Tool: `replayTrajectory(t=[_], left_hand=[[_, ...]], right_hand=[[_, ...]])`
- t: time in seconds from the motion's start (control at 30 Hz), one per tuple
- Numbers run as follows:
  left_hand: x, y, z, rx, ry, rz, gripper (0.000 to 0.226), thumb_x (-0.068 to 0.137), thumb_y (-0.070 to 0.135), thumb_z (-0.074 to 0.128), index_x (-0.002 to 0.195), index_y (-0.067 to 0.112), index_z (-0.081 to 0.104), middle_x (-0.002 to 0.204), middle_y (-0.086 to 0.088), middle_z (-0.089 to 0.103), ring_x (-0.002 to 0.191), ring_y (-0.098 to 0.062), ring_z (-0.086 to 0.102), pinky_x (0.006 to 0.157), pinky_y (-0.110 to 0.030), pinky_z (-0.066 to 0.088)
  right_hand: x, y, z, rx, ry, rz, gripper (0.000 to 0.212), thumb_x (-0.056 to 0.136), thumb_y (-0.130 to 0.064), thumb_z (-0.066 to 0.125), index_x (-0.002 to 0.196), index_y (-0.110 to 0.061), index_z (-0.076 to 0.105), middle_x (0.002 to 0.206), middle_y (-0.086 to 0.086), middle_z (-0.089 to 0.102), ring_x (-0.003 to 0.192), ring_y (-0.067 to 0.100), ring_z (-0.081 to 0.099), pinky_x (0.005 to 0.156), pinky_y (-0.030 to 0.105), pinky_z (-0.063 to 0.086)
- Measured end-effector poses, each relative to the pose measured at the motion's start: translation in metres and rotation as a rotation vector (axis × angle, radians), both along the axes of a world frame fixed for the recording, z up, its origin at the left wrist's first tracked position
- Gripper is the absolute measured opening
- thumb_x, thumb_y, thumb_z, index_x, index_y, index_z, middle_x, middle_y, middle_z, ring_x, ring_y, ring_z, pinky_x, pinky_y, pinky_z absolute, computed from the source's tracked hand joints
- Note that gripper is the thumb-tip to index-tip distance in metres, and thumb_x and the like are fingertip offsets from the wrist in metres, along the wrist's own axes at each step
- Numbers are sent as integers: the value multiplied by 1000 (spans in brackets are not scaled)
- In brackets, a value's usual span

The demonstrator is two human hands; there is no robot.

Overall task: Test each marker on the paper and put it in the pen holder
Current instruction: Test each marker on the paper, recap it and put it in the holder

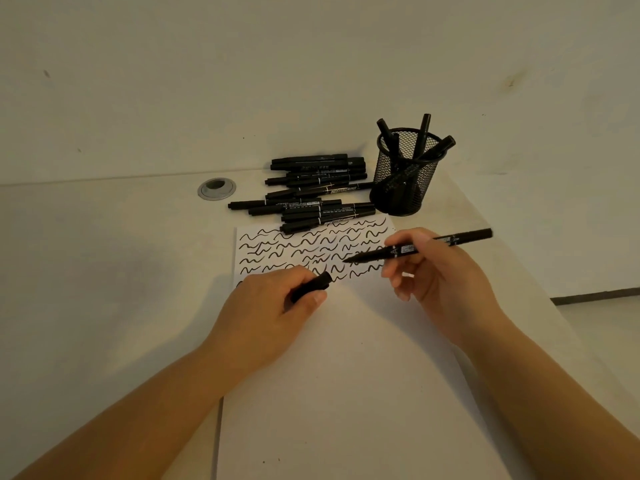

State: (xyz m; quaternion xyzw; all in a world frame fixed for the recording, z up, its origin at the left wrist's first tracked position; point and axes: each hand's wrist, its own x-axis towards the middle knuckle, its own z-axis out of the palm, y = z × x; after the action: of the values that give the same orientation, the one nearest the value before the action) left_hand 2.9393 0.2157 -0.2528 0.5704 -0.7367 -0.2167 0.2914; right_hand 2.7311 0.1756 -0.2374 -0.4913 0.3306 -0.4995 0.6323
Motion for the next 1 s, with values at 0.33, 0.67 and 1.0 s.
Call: replayTrajectory(t=[0.33, 0.67, 1.0], left_hand=[[-1, 1, 3, -8, -6, -28, 10, 84, 41, 52, 75, 44, 52, 66, 28, 52, 57, 0, 47, 52, -10, 35], [-5, 6, 4, -132, -31, -95, 34, 85, 51, 39, 89, 28, 63, 65, 17, 53, 66, -4, 50, 57, -10, 35], [-12, 10, 6, -101, 135, -68, 33, 84, 45, 39, 78, 22, 62, 52, 12, 46, 49, -4, 43, 46, -11, 27]], right_hand=[[3, 4, -6, -19, 154, 6, 18, 80, -24, 46, 87, -14, 60, 63, 8, 68, 52, 16, 56, 44, 21, 42], [11, 12, -6, -94, 210, 105, 12, 87, -18, 56, 80, -11, 49, 64, 6, 68, 55, 14, 59, 46, 22, 45], [14, 14, -10, -120, 122, 116, 4, 78, -15, 57, 78, -11, 55, 59, 5, 64, 55, 13, 58, 47, 22, 44]])
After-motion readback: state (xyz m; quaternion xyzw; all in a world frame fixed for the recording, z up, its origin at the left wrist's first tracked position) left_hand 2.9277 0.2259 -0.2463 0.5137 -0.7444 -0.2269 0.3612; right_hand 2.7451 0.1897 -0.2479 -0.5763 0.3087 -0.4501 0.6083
